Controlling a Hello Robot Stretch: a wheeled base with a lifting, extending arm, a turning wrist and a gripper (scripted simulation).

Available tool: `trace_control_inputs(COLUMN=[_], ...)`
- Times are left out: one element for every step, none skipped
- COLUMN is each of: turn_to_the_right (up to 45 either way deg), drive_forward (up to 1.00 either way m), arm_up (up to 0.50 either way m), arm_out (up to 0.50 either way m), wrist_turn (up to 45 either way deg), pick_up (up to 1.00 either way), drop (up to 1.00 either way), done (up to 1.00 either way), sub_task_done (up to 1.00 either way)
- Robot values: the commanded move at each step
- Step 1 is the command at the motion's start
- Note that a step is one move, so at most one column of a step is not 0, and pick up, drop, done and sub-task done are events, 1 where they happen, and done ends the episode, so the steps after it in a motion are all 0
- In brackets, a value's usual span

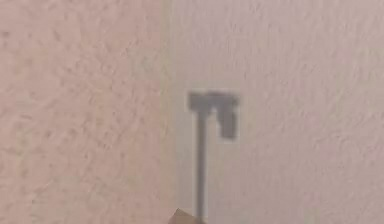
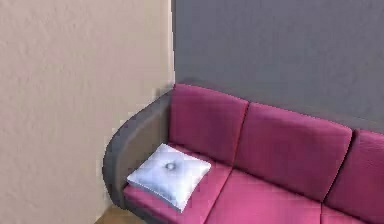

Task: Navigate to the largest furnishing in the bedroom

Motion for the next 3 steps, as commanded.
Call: trace_control_inputs(turn_to_the_right=[-45.0, -45.0, -45.0], drive_forward=[0.00, 0.00, 0.00], arm_up=[0.00, 0.00, 0.00], arm_out=[0.00, 0.00, 0.00], wrist_turn=[0.0, 0.0, 0.0], pick_up=[0.00, 0.00, 0.00], drop=[0.00, 0.00, 0.00], done=[0.00, 0.00, 0.00], sub_task_done=[0.00, 0.00, 0.00])
